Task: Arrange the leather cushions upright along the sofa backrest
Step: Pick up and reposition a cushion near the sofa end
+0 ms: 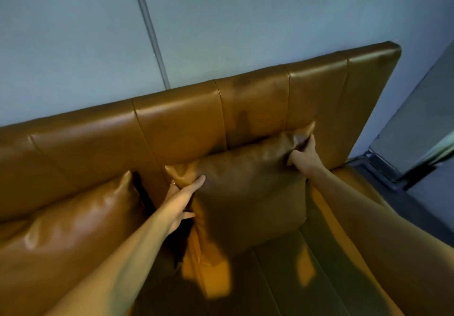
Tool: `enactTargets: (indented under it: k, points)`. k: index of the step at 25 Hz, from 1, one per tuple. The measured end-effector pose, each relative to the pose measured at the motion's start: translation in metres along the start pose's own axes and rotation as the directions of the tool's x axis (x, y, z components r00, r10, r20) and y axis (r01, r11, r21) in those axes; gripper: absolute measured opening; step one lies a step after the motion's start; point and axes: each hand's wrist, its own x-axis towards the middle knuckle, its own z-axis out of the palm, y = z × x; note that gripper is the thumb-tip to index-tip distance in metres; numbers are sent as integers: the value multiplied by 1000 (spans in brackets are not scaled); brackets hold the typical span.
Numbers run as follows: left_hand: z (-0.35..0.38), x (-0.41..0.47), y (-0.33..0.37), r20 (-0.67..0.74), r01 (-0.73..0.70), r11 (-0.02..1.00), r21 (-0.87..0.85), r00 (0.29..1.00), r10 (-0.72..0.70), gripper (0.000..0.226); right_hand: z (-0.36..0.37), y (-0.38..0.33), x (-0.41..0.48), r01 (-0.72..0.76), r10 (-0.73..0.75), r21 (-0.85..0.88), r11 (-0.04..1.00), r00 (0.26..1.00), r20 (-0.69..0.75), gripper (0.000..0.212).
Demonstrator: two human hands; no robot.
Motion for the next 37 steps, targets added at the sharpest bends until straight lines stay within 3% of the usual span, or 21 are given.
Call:
enactTargets:
  k: [3,6,12,16,19,27,33,37]
  points:
    - [10,-2,-5,-92,-106,994,38,990,109,78,0,0,2,77,-68,85,993,993,-98,96]
    - [10,-1,-10,-99,-143,989,33,984,145,66,-4,4,2,160,-143,107,981,978,-149,96]
    - [8,7,-16,-67,-49,996,-72,997,44,96,5,23,7,109,-111,100,989,994,17,100]
    - [9,3,-14,-22,-5,985,-170,1000,1,86,6,16,6,84,-87,71,994,996,28,102]
    - [7,0,-15,0,89,993,-74,996,-89,99,12,11,5,75,-75,23,997,997,-10,105]
    - [6,10,-7,53,169,979,115,983,-176,98,13,6,14,-16,24,65,998,993,-116,115]
    - [12,5,-1,-6,185,971,154,983,-186,95,5,5,30,-60,70,206,977,997,-40,104]
    - [22,5,-9,-37,99,990,96,995,-96,92,2,7,42,13,0,288,957,999,-45,70]
